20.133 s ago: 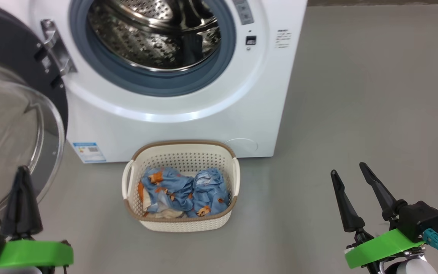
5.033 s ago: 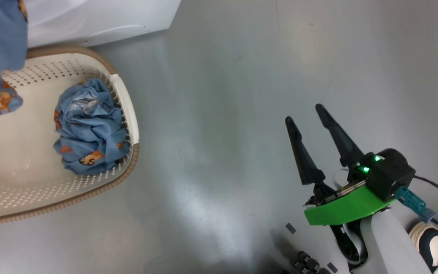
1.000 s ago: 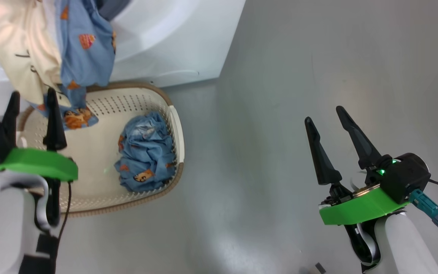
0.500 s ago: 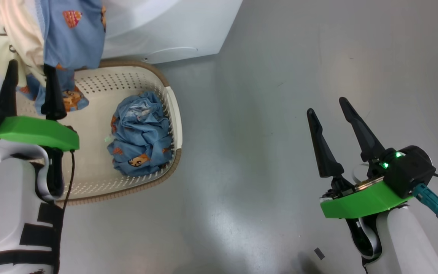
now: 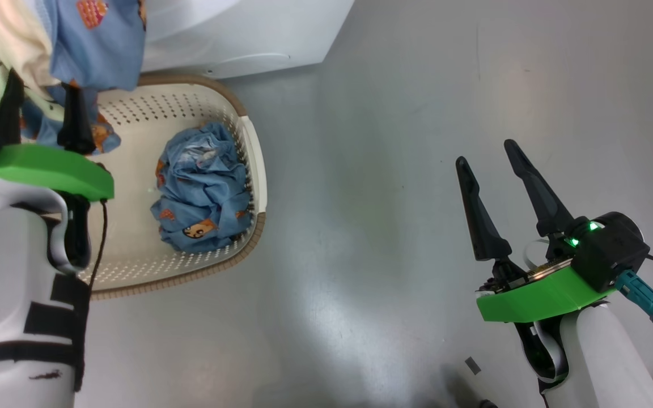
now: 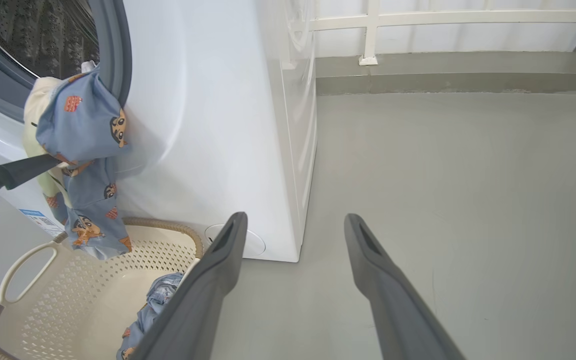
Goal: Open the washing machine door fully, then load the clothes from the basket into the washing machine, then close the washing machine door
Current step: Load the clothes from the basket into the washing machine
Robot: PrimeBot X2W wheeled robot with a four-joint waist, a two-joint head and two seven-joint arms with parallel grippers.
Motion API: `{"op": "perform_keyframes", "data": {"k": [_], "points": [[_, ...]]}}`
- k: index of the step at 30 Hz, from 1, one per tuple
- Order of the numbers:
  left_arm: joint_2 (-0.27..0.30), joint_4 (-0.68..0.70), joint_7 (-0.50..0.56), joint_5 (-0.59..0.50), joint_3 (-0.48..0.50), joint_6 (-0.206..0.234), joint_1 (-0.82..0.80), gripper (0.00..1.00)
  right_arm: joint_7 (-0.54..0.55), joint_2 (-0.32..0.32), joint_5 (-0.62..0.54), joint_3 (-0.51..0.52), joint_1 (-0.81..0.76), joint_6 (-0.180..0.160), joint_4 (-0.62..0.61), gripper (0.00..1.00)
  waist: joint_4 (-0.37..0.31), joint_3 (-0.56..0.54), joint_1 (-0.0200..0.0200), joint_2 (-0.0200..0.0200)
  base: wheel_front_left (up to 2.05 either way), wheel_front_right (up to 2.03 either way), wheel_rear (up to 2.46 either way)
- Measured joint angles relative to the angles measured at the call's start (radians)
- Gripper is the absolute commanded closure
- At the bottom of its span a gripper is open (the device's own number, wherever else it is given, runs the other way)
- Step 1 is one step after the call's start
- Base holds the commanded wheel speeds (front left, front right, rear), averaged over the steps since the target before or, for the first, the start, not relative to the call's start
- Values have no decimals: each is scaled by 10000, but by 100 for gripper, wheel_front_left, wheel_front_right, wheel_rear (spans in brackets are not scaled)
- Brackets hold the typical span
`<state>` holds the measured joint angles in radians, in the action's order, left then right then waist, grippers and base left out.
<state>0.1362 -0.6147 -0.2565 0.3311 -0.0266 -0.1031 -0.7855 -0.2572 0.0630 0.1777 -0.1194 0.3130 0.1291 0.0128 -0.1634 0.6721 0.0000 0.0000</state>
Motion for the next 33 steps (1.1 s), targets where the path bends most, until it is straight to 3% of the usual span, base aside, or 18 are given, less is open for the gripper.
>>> {"op": "perform_keyframes", "data": {"k": [10,11,12,13,14,26,33], "points": [[59,-711,0,8,359,2,-895,2,0,-4,0,-33,50,0,-8,0,-182,346,0,0,0,0,0],[61,-732,0,6,403,2,-988,50,0,-6,0,-35,82,0,-8,0,-196,373,0,0,0,0,0],[63,-761,0,0,422,2,-1065,50,0,-8,0,-38,115,0,-8,0,-213,395,0,0,0,0,0],[50,-763,0,0,468,2,-1121,67,0,-10,0,-42,134,0,-10,0,-229,413,0,0,0,0,0],[56,-759,0,-15,481,2,-1173,100,0,-10,0,-40,151,0,-10,0,-242,429,0,0,0,0,0],[-477,424,6,397,431,-228,-1107,100,0,-31,2,52,158,0,86,0,-52,13,0,0,0,0,0],[-334,585,2,623,180,-249,-1116,100,0,-42,31,31,153,0,174,0,19,-316,0,0,0,0,0]]}}
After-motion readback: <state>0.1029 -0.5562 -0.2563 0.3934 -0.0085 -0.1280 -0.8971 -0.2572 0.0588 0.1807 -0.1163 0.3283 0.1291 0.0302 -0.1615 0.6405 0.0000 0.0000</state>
